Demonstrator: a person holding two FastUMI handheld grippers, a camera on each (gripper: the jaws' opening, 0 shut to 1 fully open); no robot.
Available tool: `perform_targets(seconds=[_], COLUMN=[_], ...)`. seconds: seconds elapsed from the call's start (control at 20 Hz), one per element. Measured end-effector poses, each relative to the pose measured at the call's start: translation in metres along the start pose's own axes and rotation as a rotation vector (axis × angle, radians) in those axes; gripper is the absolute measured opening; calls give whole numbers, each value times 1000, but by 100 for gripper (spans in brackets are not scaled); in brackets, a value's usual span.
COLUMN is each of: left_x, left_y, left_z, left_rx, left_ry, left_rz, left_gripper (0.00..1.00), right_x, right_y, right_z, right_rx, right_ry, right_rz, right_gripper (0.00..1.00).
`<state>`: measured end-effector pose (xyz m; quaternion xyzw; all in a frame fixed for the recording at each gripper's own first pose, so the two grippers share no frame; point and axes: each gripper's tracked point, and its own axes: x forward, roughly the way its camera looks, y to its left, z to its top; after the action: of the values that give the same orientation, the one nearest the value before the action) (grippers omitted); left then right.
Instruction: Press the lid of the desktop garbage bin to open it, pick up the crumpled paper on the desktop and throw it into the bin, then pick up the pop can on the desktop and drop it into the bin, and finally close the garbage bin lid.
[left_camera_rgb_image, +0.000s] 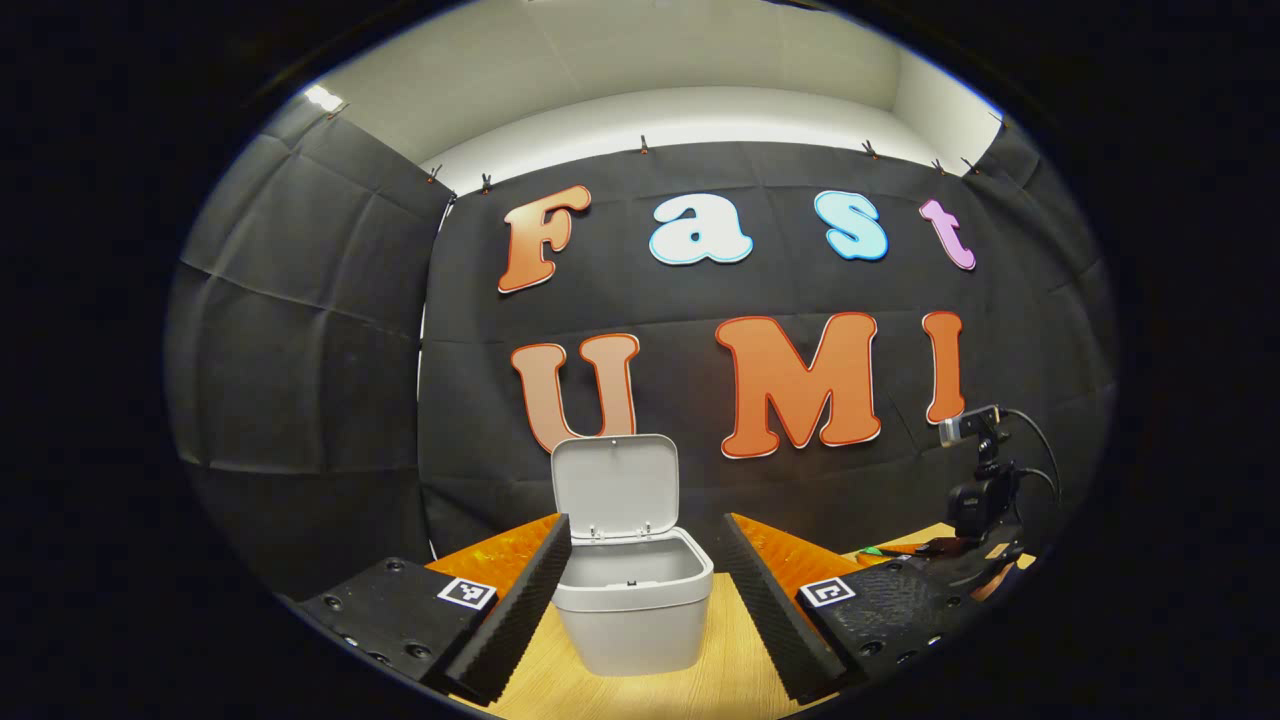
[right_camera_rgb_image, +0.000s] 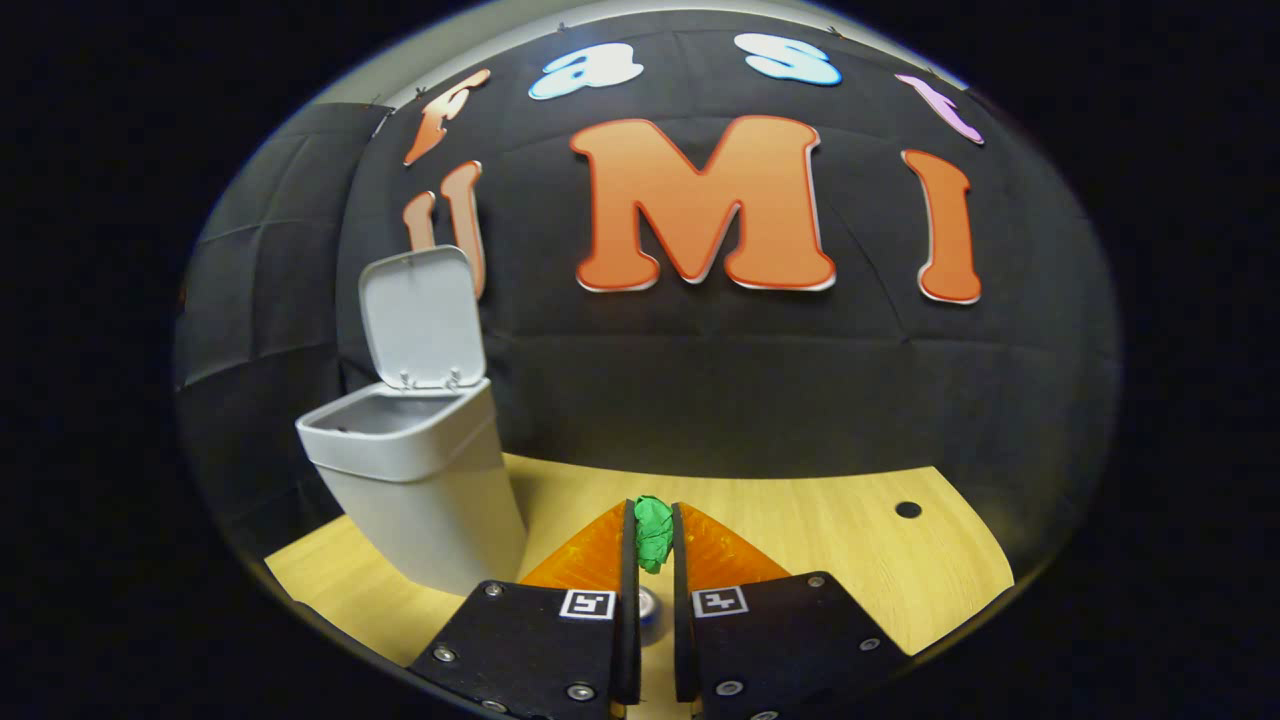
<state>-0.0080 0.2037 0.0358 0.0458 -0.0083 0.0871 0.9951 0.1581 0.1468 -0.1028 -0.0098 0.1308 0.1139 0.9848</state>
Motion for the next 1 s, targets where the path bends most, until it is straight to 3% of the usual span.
perform_targets(seconds=[0.45, 0.55, 0.6, 1.0], left_x=[-9, -12, -14, -27], left_y=[72, 92, 103, 155], left_z=[0, -3, -6, -22], left_rx=[-21, -27, -32, -25], left_ry=[-32, -28, -25, 7], left_rz=[82, 115, 132, 227], left_gripper=[94, 99, 94, 94], right_x=[31, 41, 46, 91], right_y=[101, 120, 129, 191], right_z=[61, 68, 70, 77], right_rx=[-6, -9, -5, -11], right_ry=[-68, -71, -68, -65], right_rz=[121, 140, 150, 196], right_gripper=[13, 13, 13, 13])
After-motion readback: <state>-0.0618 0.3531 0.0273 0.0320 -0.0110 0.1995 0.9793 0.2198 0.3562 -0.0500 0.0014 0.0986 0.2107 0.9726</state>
